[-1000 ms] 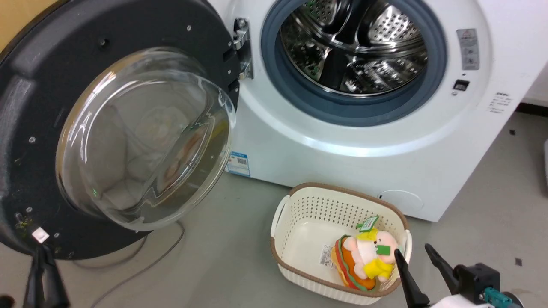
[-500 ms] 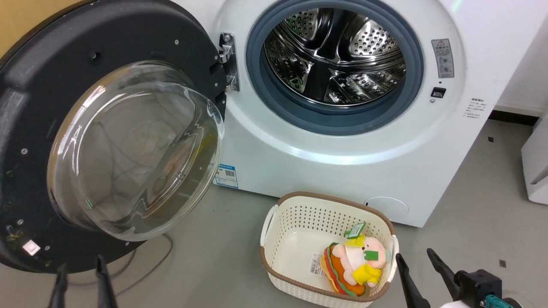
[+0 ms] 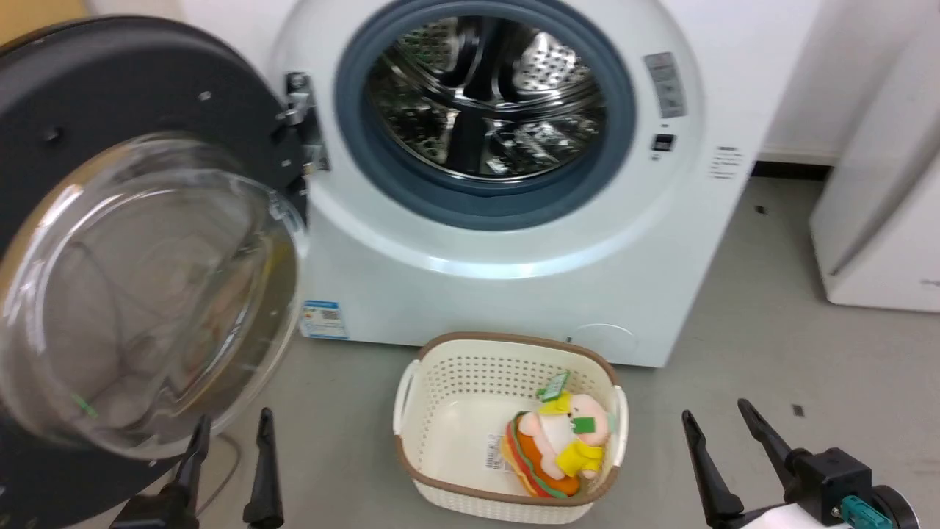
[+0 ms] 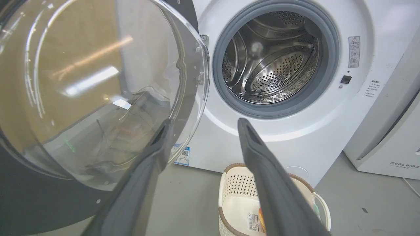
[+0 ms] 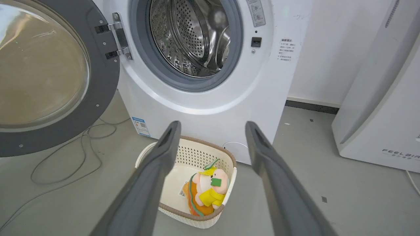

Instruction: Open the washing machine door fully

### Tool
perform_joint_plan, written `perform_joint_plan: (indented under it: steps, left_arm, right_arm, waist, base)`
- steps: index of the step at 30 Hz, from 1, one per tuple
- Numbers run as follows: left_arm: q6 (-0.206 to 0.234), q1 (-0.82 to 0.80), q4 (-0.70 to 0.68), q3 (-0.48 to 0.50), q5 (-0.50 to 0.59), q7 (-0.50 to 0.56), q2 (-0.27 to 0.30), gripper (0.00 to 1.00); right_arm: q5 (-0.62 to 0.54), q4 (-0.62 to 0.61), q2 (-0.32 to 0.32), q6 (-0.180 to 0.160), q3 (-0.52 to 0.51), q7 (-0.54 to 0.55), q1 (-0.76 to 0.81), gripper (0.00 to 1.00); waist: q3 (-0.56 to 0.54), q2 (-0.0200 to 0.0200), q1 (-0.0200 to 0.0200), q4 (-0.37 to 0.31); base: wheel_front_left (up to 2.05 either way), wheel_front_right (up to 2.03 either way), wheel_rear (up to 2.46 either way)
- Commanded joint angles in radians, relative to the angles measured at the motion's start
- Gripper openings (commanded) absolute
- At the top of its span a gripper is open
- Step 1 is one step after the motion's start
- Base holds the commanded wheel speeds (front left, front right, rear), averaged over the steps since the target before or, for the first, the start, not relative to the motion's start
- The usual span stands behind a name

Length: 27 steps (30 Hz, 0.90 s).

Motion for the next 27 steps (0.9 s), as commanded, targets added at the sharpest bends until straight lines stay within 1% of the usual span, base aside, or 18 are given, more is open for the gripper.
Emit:
perform_joint_plan:
  steps: [1, 4, 11, 18, 26, 27]
  left_arm:
    - [-0.003, -0.016, 0.005, -0.001, 0.006, 0.003, 0.008, 1.00]
    - [-0.009, -0.037, 0.030, -0.010, 0.014, 0.005, 0.022, 1.00]
    - [-0.013, -0.061, 0.093, -0.029, 0.030, 0.028, 0.043, 1.00]
    - [-0.018, -0.065, 0.140, -0.032, 0.014, 0.033, 0.048, 1.00]
    - [-0.019, -0.069, 0.161, -0.032, 0.001, 0.022, 0.054, 1.00]
    - [-0.017, -0.057, 0.159, -0.031, 0.009, 0.028, 0.049, 0.00]
  right_arm:
    - [-0.005, -0.007, 0.002, 0.001, 0.002, -0.002, -0.012, 1.00]
    - [-0.012, -0.027, 0.002, 0.001, 0.004, 0.003, -0.018, 1.00]
    - [-0.020, -0.054, 0.002, 0.001, -0.001, 0.016, -0.007, 1.00]
    - [-0.020, -0.056, 0.002, 0.001, 0.003, 0.018, 0.002, 1.00]
    - [-0.022, -0.056, 0.002, 0.001, 0.004, 0.018, 0.008, 1.00]
    - [-0.017, -0.051, 0.000, 0.000, 0.002, 0.014, -0.003, 0.00]
  waist:
    - [0.001, 0.0000, 0.0000, -0.031]
    - [0.000, 0.0000, 0.0000, -0.073]
    - [0.003, 0.0000, 0.0000, -0.128]
    - [0.005, 0.0000, 0.0000, -0.153]
    - [0.002, 0.0000, 0.0000, -0.156]
    - [0.002, 0.0000, 0.0000, -0.156]
  base:
    - [0.00, 0.00, 0.00]
    - [0.00, 0.00, 0.00]
    - [0.00, 0.00, 0.00]
    - [0.00, 0.00, 0.00]
    - [0.00, 0.00, 0.00]
    - [0.00, 0.00, 0.00]
